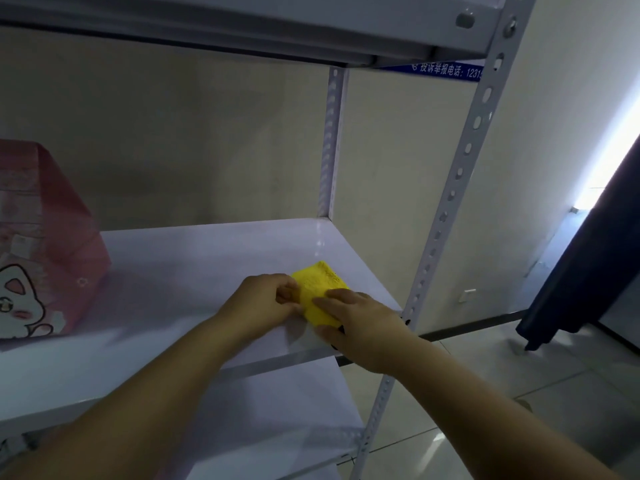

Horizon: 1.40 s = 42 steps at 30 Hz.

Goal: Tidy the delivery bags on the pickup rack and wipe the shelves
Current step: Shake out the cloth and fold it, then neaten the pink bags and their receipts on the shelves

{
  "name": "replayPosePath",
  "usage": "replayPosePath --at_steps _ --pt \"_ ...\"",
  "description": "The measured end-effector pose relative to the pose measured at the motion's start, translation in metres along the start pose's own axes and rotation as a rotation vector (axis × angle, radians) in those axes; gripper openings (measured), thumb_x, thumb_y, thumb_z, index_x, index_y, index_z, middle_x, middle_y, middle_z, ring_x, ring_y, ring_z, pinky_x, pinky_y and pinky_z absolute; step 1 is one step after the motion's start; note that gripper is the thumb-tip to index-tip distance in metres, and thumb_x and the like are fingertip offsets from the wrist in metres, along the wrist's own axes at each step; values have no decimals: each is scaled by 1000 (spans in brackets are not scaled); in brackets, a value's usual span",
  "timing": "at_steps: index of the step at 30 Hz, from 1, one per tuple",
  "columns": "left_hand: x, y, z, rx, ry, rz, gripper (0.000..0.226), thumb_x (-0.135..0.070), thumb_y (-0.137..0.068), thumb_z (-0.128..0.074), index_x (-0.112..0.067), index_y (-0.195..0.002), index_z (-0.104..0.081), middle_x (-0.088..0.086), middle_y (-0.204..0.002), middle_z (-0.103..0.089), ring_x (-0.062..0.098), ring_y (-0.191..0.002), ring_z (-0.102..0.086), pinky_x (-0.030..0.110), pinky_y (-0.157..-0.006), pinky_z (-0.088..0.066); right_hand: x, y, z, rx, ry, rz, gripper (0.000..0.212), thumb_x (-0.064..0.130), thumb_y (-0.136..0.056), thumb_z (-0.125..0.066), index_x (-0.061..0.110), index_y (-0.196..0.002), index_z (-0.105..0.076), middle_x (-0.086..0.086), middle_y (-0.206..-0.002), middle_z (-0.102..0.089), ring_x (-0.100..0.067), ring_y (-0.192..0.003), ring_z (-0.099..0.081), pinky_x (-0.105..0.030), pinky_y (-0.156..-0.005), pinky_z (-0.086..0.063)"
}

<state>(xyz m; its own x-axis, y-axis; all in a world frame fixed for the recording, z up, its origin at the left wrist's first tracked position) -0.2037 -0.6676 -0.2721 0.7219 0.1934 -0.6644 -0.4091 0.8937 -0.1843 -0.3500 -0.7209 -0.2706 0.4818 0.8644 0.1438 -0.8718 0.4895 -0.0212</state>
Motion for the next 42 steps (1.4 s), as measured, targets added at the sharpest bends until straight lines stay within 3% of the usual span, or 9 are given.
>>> replayPosePath --at_steps 6,11,15,18,28,32,36,42 --pt "-16 -19 -29 94 -181 -90 38 -28 -92 -53 -24 -129 -55 7 -127 -59 22 -114 -53 28 -96 -40 -13 0 0 -95 116 -144 48 44 -99 -30 27 -145 -27 -2 -148 -33 -28 -132 -35 -39 -96 -39" --pt "-16 -27 -41 154 -203 -76 41 -22 -96 -44 -25 -137 -46 7 -137 -50 28 -124 -44 36 -106 -34 -22 -6 -2 -90 89 -208 47 40 -99 -32 22 -143 -30 -6 -144 -36 -30 -129 -37 -40 -94 -42" --pt "-18 -15 -27 90 -207 -72 38 -26 -92 -50 -28 -130 -52 3 -132 -53 25 -119 -48 36 -102 -38 -22 -6 7 -134 2 -234 42 41 -95 -42 18 -130 -46 -7 -129 -49 -30 -117 -48 -37 -85 -45" --pt "-21 3 -1 31 -213 -71 35 -31 -92 -54 -27 -126 -54 -2 -127 -56 18 -111 -53 29 -92 -43 -18 -1 28 -227 -81 -242 42 41 -94 -46 21 -130 -50 -6 -129 -51 -28 -115 -51 -35 -87 -44" --pt "-54 85 126 -153 -269 -130 21 -38 -88 -58 -32 -108 -60 -16 -103 -60 3 -88 -58 24 -77 -47 50 27 115 -487 -312 -77 24 39 -90 -56 22 -104 -66 10 -96 -65 -12 -90 -61 -25 -78 -46" --pt "-83 123 173 -238 -304 -214 17 -40 -87 -58 -35 -103 -59 -21 -94 -57 -1 -84 -57 26 -78 -49 91 51 160 -619 -344 -9 17 34 -88 -59 21 -90 -69 10 -80 -65 -12 -81 -62 -24 -67 -45" --pt "-116 160 217 -337 -278 -329 15 -34 -84 -64 -30 -99 -64 -16 -90 -63 0 -80 -60 23 -73 -50 126 81 203 -723 -336 36 18 32 -88 -60 18 -88 -71 7 -79 -67 -13 -80 -63 -28 -73 -49" --pt "-164 201 270 -449 -347 -477 18 -32 -84 -65 -23 -100 -65 -11 -85 -64 3 -76 -61 17 -67 -46 156 118 254 -823 -244 42 19 34 -89 -58 19 -88 -70 8 -76 -65 -8 -71 -58 -18 -60 -40"
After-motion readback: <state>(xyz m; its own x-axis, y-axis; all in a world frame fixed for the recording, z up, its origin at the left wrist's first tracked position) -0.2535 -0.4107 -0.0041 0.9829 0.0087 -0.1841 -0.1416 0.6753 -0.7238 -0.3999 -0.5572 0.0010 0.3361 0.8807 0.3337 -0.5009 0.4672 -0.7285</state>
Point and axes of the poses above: each hand's wrist, its own y-axis away from the middle knuckle, its own z-axis out of the back of the hand, x = y × z, the point moved 6 cm from there along -y, towards the middle knuckle
